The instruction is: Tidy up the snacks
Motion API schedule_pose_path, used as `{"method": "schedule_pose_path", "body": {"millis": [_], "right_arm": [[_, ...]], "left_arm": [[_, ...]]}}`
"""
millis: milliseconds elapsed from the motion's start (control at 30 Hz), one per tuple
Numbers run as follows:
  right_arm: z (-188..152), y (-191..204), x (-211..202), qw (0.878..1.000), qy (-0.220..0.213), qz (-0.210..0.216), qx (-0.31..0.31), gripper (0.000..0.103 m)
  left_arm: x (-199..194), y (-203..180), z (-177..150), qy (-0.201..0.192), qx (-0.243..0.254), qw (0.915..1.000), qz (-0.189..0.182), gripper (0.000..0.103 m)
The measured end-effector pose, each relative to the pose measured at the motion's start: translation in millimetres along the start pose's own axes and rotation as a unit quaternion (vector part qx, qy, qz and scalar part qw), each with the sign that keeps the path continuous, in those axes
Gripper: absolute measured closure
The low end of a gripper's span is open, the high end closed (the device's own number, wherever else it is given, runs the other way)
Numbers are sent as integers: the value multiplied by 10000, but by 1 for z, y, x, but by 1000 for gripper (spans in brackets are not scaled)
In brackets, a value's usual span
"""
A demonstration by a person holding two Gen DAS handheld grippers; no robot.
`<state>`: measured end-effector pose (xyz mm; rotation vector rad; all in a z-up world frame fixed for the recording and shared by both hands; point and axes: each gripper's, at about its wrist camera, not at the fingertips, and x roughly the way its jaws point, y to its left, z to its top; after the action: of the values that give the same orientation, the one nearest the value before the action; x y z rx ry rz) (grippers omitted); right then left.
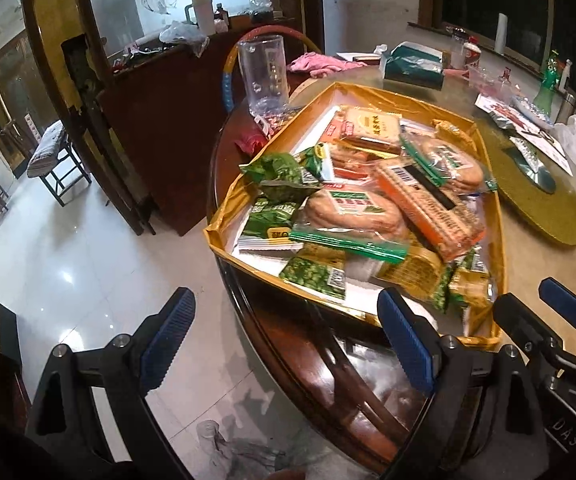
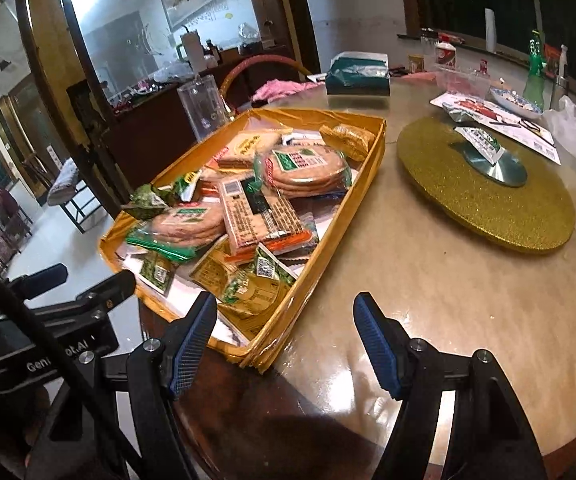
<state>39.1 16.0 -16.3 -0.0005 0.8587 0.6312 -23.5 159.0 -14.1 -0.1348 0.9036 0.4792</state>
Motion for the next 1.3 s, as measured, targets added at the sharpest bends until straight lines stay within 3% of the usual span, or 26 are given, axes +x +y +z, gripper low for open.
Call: {"method": "schedule_pose_path", "body": {"millis": [433, 733, 1300], "right_arm": [[7, 12, 5, 9997, 78, -119, -195, 32], [15, 35, -12, 9978, -250, 112, -597, 32], [10, 30, -28, 9977, -410, 137, -515, 32]], "left_arm": [[3, 5, 6, -51, -36, 10000, 27, 11], [-11, 19, 11, -269, -210, 9993, 173, 11], [-29, 8, 4, -368, -122, 9987, 332, 11]]}}
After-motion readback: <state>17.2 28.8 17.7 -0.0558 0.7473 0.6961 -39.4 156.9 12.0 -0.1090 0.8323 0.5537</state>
